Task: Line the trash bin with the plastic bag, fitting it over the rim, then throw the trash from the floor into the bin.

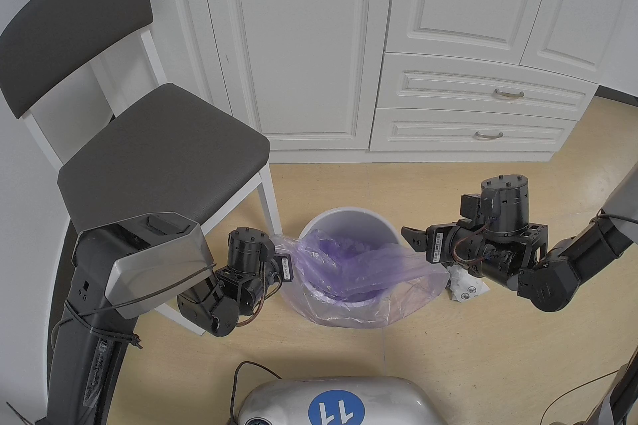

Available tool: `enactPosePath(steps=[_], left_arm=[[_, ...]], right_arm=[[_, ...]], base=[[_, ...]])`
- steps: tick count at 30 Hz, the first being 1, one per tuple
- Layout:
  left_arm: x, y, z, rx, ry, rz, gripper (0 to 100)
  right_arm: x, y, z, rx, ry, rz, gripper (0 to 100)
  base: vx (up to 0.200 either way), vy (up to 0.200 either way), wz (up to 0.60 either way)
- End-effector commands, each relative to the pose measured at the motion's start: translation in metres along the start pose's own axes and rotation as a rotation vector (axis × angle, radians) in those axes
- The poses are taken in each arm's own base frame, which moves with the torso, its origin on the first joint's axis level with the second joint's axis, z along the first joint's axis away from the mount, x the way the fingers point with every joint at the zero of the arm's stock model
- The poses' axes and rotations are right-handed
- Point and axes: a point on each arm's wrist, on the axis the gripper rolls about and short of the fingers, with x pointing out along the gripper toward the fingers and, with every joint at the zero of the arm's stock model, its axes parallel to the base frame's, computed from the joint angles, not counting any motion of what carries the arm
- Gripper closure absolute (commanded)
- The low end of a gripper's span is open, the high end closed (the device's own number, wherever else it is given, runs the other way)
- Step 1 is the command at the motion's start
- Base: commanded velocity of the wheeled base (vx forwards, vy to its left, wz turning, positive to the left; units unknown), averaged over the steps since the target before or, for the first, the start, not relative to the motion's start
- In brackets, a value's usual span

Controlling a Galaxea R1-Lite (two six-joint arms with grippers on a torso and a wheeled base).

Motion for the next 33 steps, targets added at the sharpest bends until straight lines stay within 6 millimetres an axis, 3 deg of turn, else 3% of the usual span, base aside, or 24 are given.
enactPosePath(steps=[1,7,24,30,31,33], left_arm=[[-0.002,0.000,-0.003,0.002,0.007,0.002,100],[-0.003,0.004,0.000,-0.003,-0.002,0.019,100],[-0.003,0.002,0.000,-0.002,0.000,0.016,100],[-0.008,0.000,0.008,-0.004,-0.016,0.011,100],[-0.010,0.000,0.010,-0.006,-0.017,0.011,0],[-0.011,0.000,0.010,-0.006,-0.019,0.010,0]], right_arm=[[-0.004,0.003,0.000,-0.002,0.002,0.010,0],[-0.014,0.002,0.004,-0.006,0.020,0.002,0],[-0.011,-0.007,0.009,-0.006,0.005,-0.023,0],[-0.011,-0.007,0.005,-0.056,0.019,-0.023,0],[-0.010,-0.007,0.004,-0.066,0.016,-0.022,0],[-0.009,-0.006,0.004,-0.070,0.013,-0.019,0]], base=[[0.000,0.000,0.00],[0.000,0.000,0.00],[0.000,0.000,0.00],[0.000,0.000,0.00],[0.000,0.000,0.00],[0.000,0.000,0.00]])
